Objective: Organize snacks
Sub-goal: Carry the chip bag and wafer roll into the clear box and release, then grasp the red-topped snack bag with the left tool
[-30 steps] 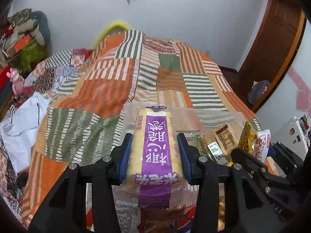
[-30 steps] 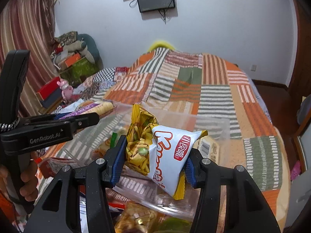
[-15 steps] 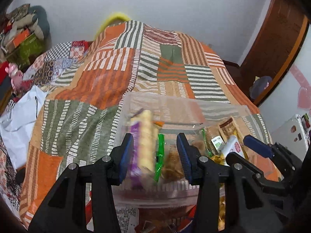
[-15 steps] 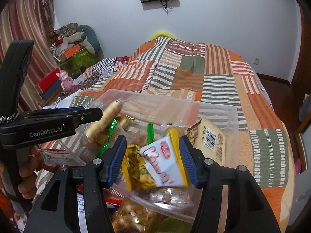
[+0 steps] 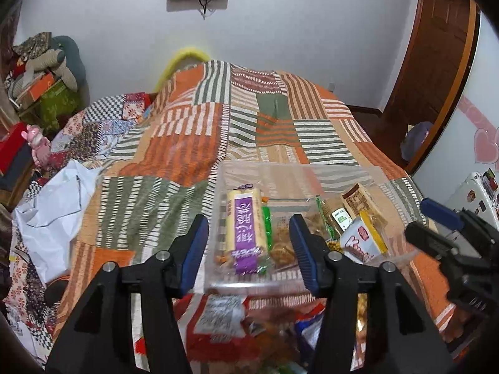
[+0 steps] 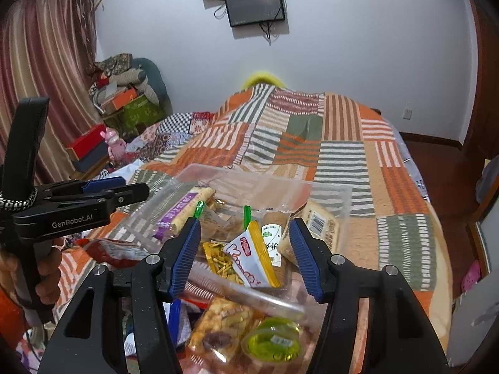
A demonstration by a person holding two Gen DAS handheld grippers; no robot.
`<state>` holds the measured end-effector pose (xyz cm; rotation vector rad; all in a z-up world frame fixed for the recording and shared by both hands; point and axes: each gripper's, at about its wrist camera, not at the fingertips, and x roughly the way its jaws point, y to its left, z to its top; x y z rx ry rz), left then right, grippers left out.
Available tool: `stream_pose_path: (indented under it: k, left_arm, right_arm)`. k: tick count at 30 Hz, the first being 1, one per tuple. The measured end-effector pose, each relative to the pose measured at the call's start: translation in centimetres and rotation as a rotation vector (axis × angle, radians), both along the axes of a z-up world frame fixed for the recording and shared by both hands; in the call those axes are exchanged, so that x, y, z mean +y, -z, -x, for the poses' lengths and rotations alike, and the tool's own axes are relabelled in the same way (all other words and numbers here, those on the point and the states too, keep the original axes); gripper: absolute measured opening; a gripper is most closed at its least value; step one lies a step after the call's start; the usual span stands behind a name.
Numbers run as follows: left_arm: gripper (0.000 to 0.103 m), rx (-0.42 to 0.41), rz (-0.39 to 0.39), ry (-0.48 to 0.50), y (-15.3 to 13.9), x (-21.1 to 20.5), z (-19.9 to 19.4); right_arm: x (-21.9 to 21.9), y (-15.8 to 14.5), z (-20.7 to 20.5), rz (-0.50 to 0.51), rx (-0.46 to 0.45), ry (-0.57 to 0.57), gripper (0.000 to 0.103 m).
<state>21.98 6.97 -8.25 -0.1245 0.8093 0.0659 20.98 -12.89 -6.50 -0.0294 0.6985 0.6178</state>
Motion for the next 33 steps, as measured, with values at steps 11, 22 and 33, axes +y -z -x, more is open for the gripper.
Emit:
stream_pose_path:
  k: [11, 22, 33]
  left_arm:
    - [0.084, -0.055, -0.09, -0.007, -1.3, 1.1, 5.7]
    - [0.095, -0.034, -0.077, -0.011, 2.1, 2.1, 9.2]
    - [0.098, 0.018, -0.094, 0.015, 6.7, 1.4, 9.8]
  right_arm:
    - [-2.3, -0.4, 2.7, -0.005, -0.032, 0.024, 0.063]
    - [-3.4, 1.9, 3.9, 0.0, 0.026, 0.041, 0.069]
    - [-4.3, 5.0, 4.6, 0.018, 0.102, 0.042, 0.071]
